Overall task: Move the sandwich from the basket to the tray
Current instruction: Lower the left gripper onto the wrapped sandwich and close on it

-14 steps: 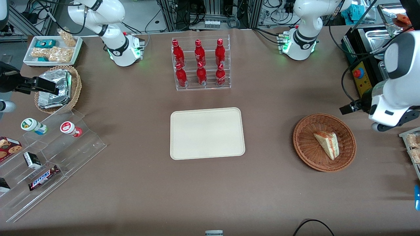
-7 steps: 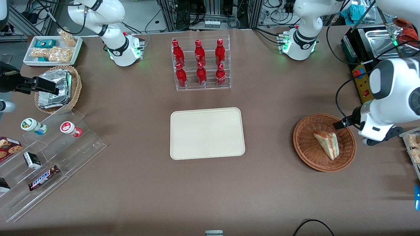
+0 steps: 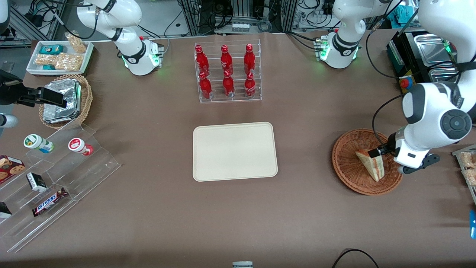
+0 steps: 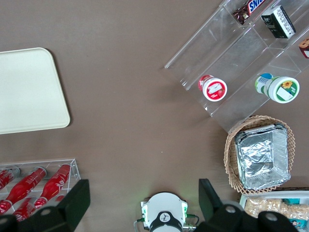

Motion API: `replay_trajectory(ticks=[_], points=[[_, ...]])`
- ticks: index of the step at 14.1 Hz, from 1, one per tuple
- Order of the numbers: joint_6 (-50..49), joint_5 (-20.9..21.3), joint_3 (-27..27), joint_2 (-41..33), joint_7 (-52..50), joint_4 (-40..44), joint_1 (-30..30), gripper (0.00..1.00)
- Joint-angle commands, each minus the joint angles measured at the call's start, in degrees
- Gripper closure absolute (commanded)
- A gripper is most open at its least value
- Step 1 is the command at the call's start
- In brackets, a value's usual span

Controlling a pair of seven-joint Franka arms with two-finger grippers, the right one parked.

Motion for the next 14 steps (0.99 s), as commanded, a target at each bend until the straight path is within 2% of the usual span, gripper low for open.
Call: replay_trajectory(ticks=[1,6,14], points=[[3.74,0.56,-0.25,1.57,-0.98,-1.18,0.15,0.00],[10.68,0.56,-0.25,5.88,-0.98,-1.44,0.15,0.00],[11.83,0.65,0.79,7.73,-0.55,-2.93,0.41,0.00]])
